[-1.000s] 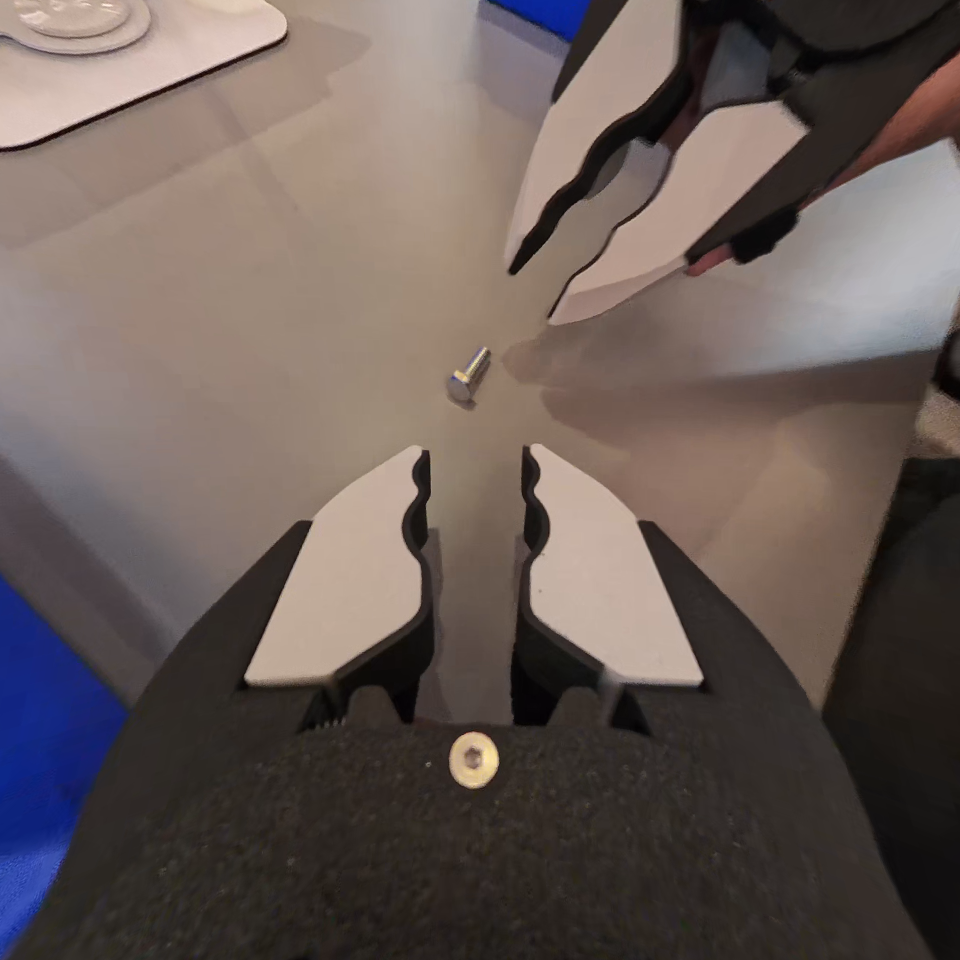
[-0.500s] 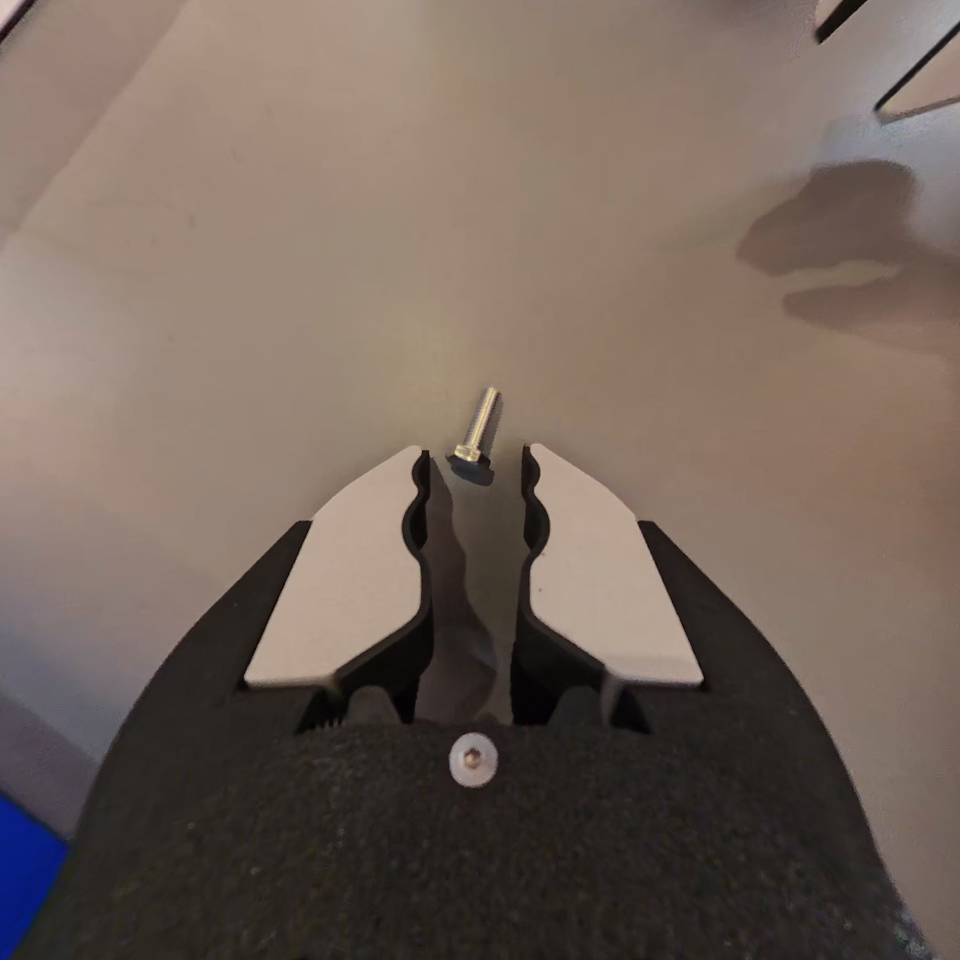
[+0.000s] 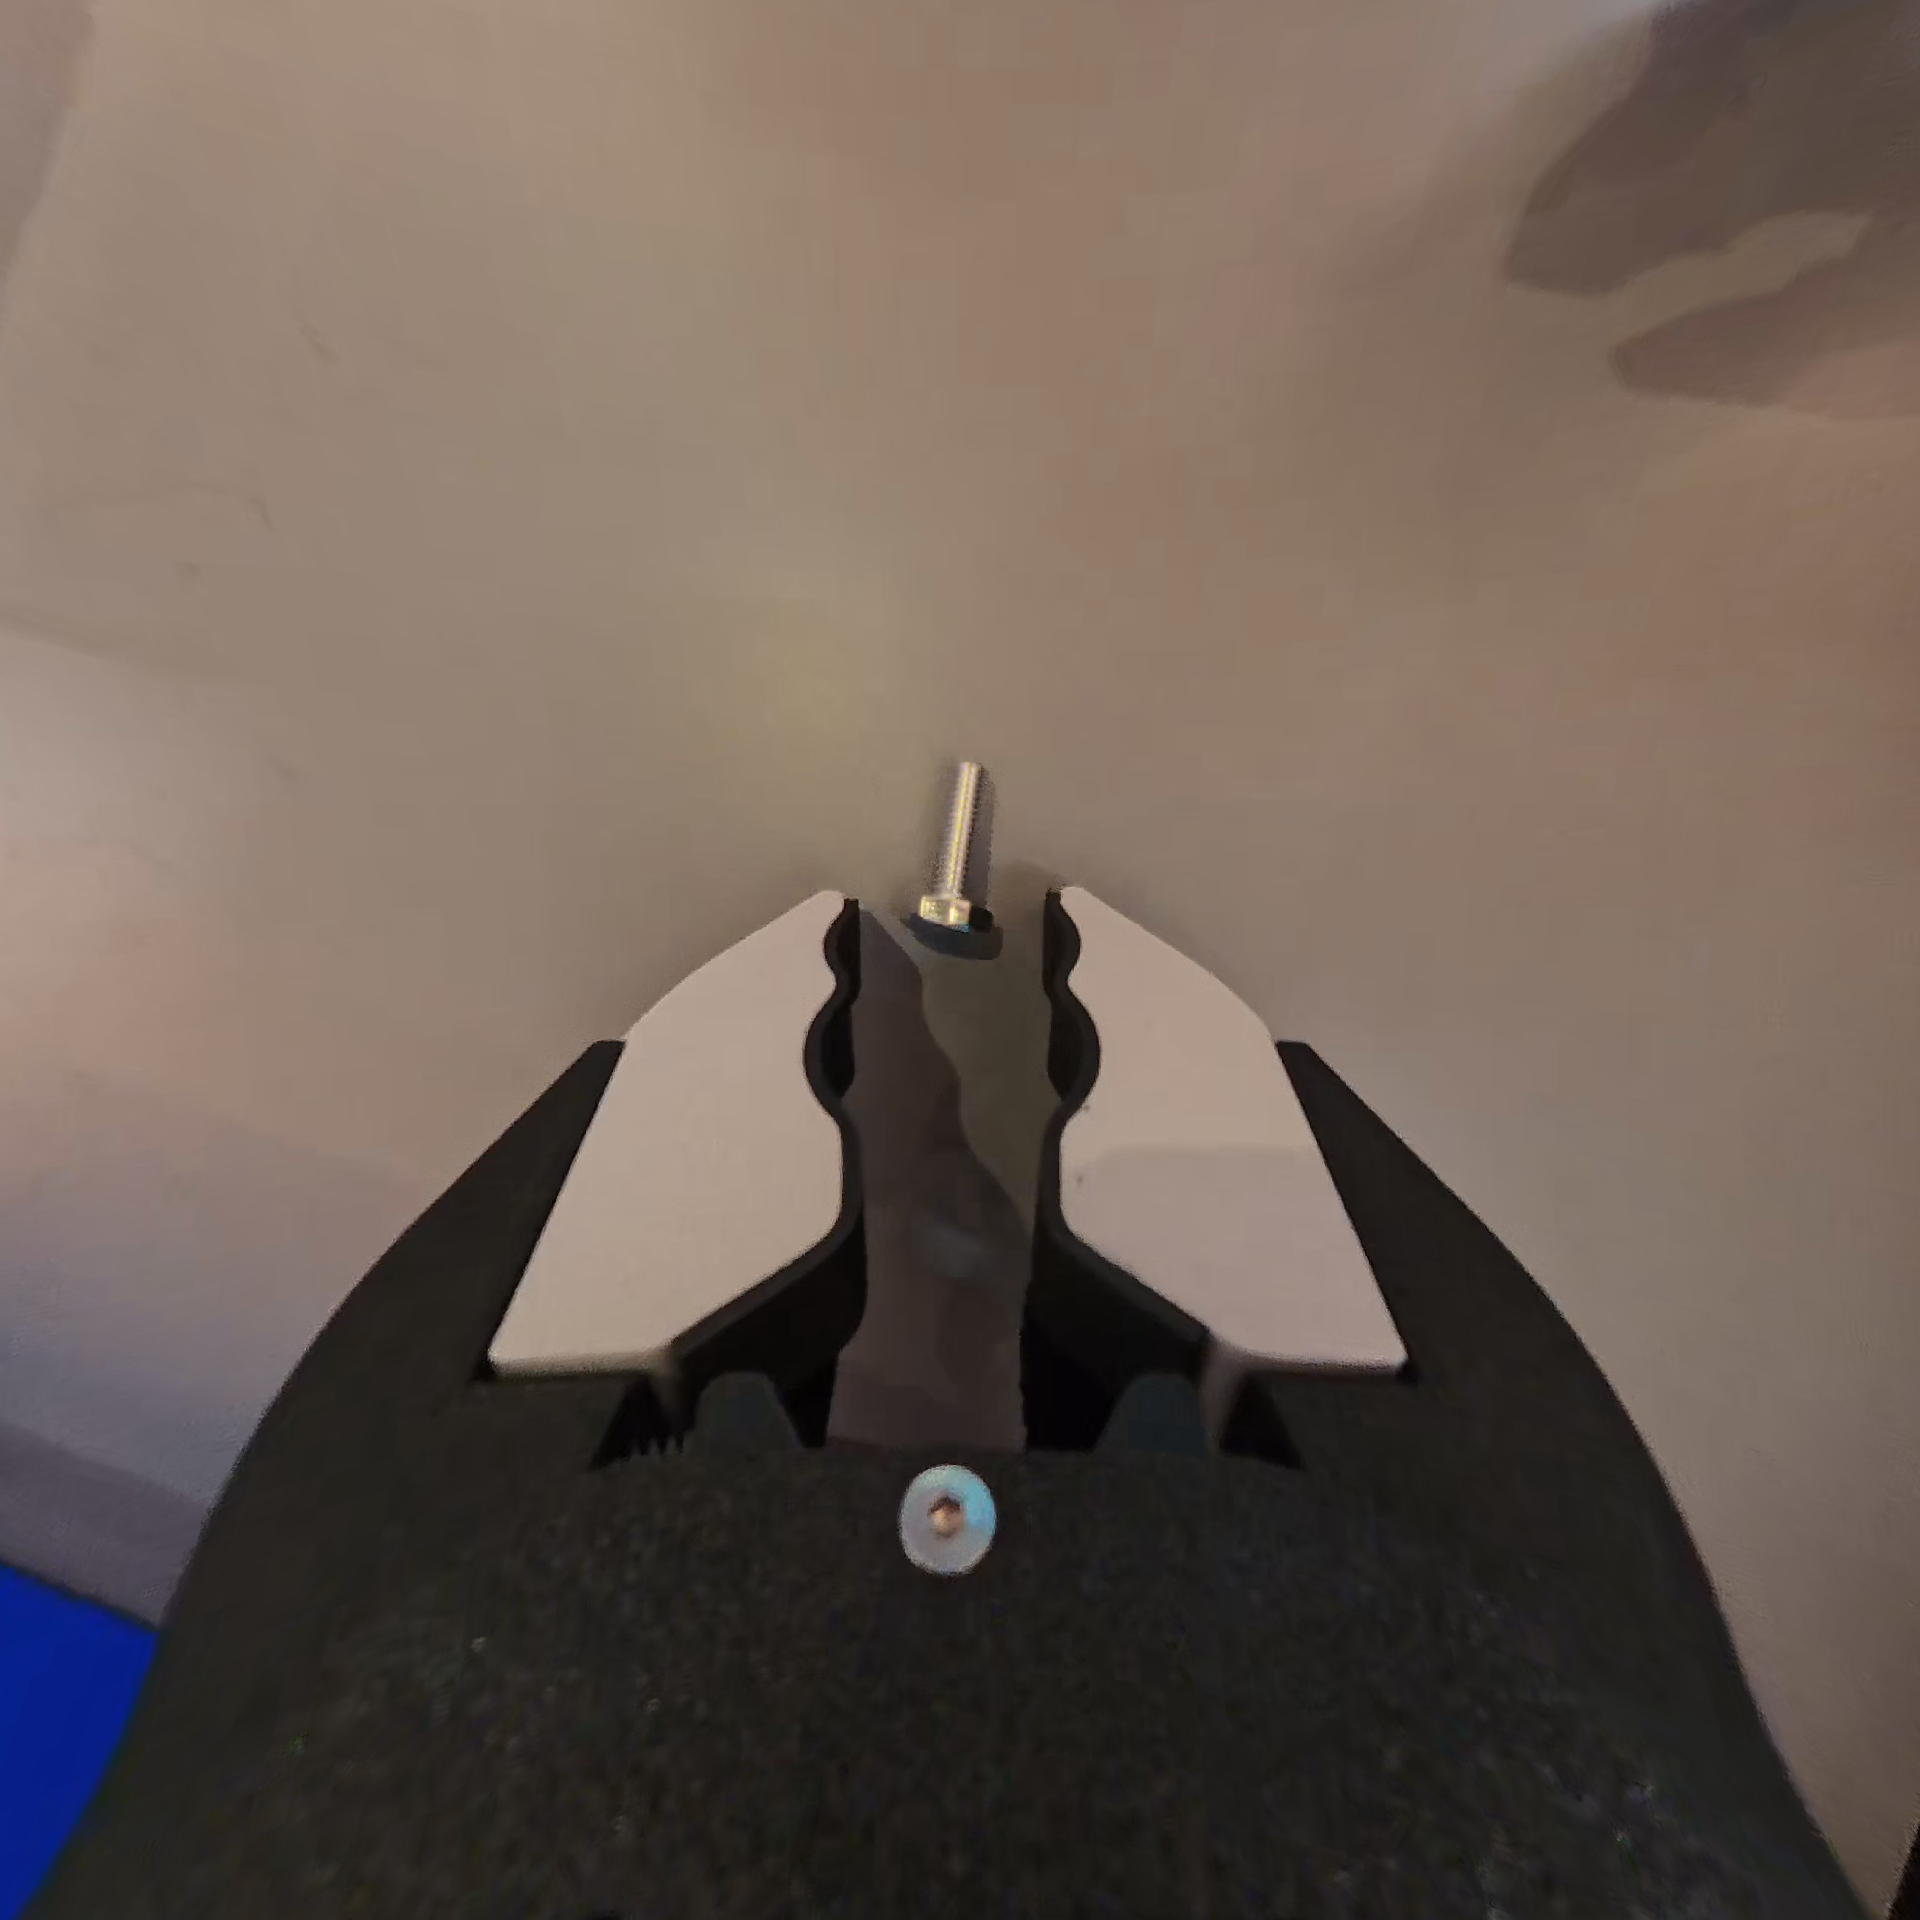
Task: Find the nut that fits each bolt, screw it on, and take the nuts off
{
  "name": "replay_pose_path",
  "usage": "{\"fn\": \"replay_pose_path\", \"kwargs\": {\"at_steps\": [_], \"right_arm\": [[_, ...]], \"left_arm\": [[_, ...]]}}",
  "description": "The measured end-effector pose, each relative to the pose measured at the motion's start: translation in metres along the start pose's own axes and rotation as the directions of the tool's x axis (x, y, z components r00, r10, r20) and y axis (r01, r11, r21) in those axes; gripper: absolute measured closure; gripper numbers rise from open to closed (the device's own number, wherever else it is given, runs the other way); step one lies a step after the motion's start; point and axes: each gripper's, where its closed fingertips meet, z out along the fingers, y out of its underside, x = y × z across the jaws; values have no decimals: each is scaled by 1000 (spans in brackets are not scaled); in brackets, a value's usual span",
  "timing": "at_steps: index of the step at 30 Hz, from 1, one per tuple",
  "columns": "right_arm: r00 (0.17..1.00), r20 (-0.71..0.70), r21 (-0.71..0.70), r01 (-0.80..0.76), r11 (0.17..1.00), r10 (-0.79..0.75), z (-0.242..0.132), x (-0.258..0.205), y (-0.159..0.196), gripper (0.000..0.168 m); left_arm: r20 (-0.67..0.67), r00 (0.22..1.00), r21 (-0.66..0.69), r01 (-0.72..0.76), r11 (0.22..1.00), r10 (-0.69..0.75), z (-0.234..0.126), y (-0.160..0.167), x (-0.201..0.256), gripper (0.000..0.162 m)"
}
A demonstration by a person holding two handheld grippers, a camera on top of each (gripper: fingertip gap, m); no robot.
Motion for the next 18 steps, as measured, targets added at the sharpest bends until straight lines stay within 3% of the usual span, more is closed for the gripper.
{"fn": "replay_pose_path", "kwargs": {"at_steps": [5,6,7,11,15,18], "right_arm": [[1000,-4,2,-14,1000,14,-2,2,3,146],[1000,-3,-1,-15,1000,15,-2,2,4,146],[1000,-5,-3,-14,1000,14,-1,2,4,146],[1000,-1,3,-8,1000,8,-1,1,2,147],[1000,0,12,-14,1000,14,-1,3,-1,147],[1000,-6,7,-26,1000,26,1,6,1,147]], "left_arm": [[-9,1000,-19,-14,1000,14,0,0,0,132],[-17,1000,-21,-13,1000,13,1,0,1,144],[-20,1000,-20,-9,1000,9,1,0,1,146],[9,999,-9,41,999,-41,4,-4,-3,146],[16,976,65,215,974,-217,15,-27,-4,146],[0,917,170,393,904,-399,22,-52,-6,147]]}}
